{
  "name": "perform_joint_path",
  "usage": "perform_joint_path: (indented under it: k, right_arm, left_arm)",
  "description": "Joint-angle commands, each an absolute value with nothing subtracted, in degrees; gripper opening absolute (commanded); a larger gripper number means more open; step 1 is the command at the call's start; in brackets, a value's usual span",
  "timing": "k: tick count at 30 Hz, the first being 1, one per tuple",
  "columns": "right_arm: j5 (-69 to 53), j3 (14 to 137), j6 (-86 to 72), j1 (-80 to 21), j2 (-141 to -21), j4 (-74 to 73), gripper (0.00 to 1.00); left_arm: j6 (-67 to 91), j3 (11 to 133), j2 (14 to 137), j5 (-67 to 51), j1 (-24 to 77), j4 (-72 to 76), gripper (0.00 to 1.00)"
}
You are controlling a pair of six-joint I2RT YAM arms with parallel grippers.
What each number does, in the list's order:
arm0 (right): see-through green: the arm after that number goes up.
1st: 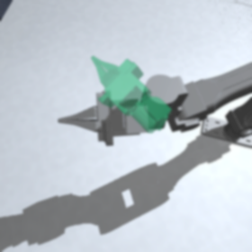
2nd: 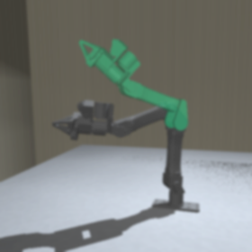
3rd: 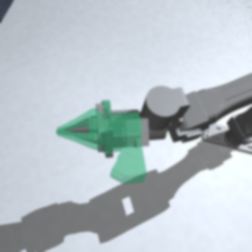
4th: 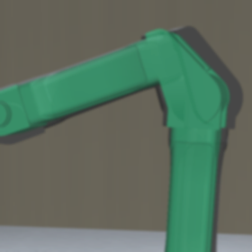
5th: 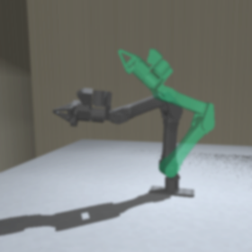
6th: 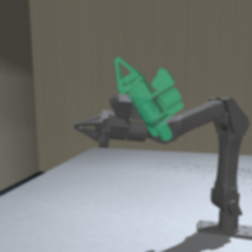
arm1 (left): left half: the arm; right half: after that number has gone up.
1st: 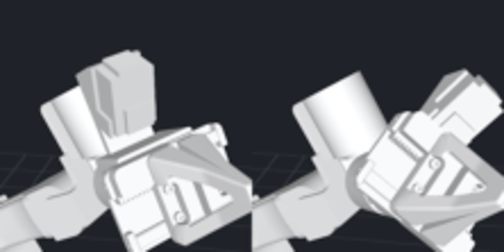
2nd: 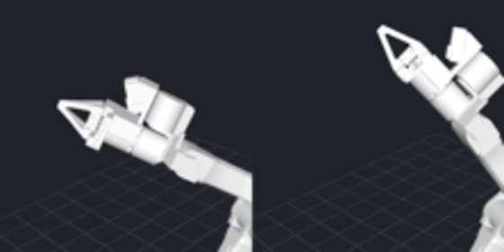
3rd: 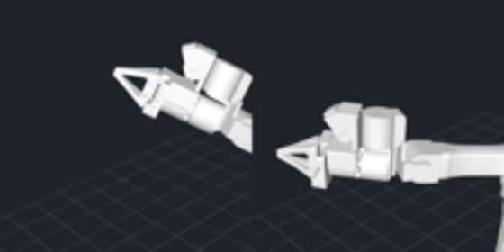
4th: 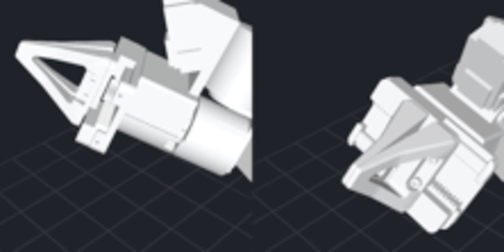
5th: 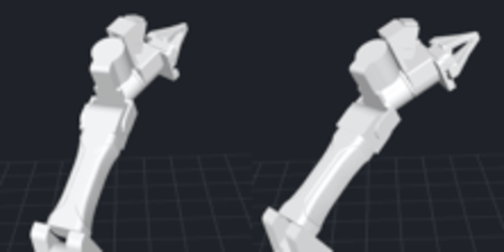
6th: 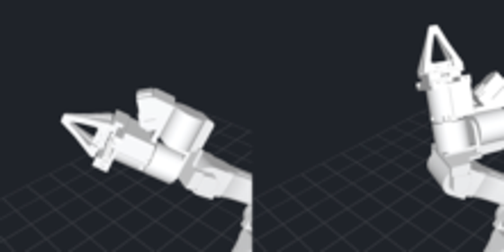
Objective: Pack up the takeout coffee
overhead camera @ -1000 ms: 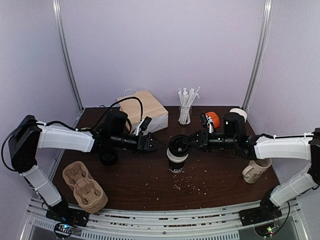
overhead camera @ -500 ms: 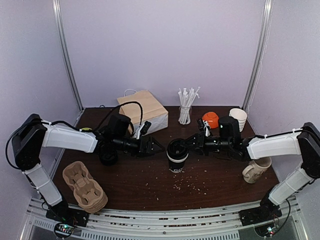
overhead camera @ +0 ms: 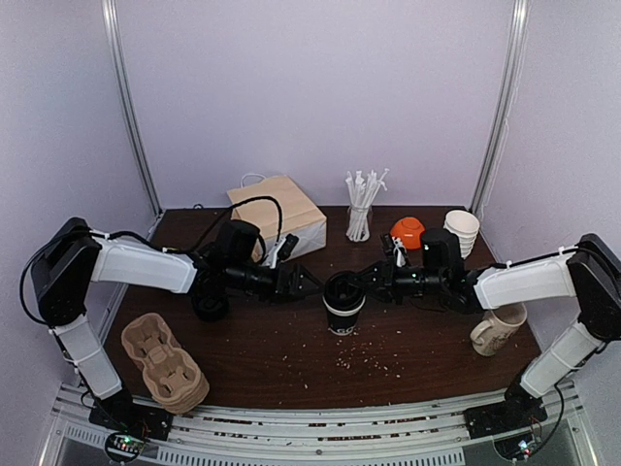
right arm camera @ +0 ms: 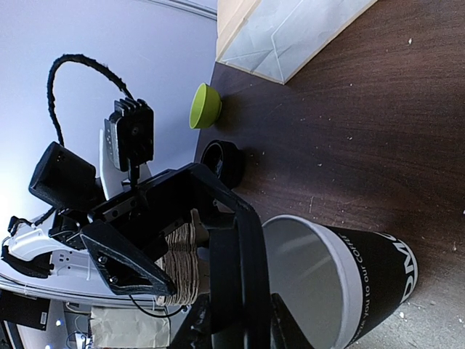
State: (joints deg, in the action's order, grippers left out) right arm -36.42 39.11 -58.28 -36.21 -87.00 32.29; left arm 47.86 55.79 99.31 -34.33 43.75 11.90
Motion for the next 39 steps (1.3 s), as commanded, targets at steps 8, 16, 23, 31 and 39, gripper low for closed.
perform_joint_path:
  k: [8, 16, 23, 31, 39]
  right_arm:
    - [-37.4, 38.5, -59.8, -35.4, -87.3, 34.5, 0.18]
    - [-37.3, 39.8, -60.8, -35.4, -84.5, 34.1, 0.18]
    - [-37.5, 39.4, -61.1, -35.4, -84.2, 33.1, 0.18]
    - [-38.3, 38.9, -62.8, -35.7, -85.5, 33.7, 0.18]
    - [-38.9, 38.8, -63.3, -36.1, -87.0, 34.3, 0.19]
  left_arm:
    - [47.3, 59.6, 103.1, -35.9, 44.0, 12.8, 0.93]
    - [47.1, 59.9, 101.4, -35.4, 44.0, 12.3, 0.95]
    - [47.1, 59.5, 100.7, -34.6, 44.1, 11.9, 0.96]
    - [46.9, 60.0, 100.9, -34.7, 44.5, 11.9, 0.96]
    - [46.9, 60.2, 100.9, -34.9, 44.7, 11.9, 0.97]
